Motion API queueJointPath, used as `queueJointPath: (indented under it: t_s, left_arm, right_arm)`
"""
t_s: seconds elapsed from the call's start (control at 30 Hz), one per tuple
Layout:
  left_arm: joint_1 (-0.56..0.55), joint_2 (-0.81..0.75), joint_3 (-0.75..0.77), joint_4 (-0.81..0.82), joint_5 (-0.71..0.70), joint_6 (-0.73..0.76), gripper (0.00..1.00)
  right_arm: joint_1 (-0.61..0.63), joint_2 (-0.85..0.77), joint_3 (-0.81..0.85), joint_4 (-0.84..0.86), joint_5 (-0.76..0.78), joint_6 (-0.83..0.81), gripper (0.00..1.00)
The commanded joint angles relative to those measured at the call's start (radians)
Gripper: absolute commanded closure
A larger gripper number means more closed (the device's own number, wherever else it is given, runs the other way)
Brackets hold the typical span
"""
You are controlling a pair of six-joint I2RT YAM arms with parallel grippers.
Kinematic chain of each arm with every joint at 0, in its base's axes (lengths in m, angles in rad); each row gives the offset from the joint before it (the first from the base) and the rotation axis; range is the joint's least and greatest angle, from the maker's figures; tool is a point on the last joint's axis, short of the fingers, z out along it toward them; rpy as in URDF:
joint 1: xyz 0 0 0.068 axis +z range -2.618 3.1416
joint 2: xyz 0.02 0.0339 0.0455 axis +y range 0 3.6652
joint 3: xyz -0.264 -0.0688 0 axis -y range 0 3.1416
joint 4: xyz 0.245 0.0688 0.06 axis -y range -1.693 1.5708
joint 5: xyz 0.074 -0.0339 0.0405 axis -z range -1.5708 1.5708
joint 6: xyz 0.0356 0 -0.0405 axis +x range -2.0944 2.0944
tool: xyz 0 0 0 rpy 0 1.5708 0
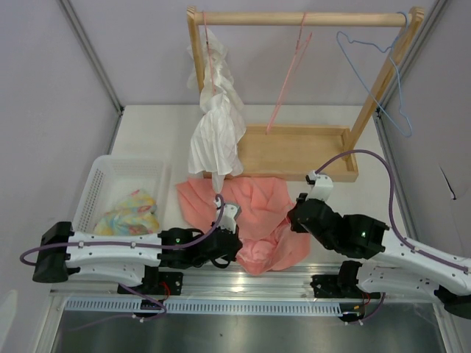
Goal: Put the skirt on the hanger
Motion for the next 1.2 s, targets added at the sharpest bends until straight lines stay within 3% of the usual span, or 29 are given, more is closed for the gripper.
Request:
queueJointPath:
  t_s: [0.0,0.17,0.43,0.6,0.83,1.17]
  left_arm:
    - [0.007,-0.056,-0.045,0.116,0.061,0.086,1.00]
    - [0.044,-0.079,-0.081,0.116,0.060,0.062,1.00]
    - [0.038,0.163,-0.088,0.154,0.097,0.050,1.00]
    - [0.039,0.264,-0.064,0.055,0.031,-0.053,1.00]
    - [-0.017,0.258,-0.061,0.076,0.008,-0.041,0.77]
    - [-0.062,0.119,-0.084,0.067,0.021,0.000,0.61]
  right_arm:
    - [-0.046,0.016,0.043,0.062,-0.027,-0.070,1.00]
    - [-0.075,0.046,0.026,0.090,-0.069,-0.087,1.00]
    - [0.001,0.096,-0.020,0.152,-0.086,-0.024,1.00]
    - [0.089,0.147,-0.019,0.144,-0.035,0.027,1.00]
    - [0.153,0.179,-0.004,0.139,-0.014,0.051,1.00]
    - [0.238,0.250,0.039,0.112,0.051,0.097,1.00]
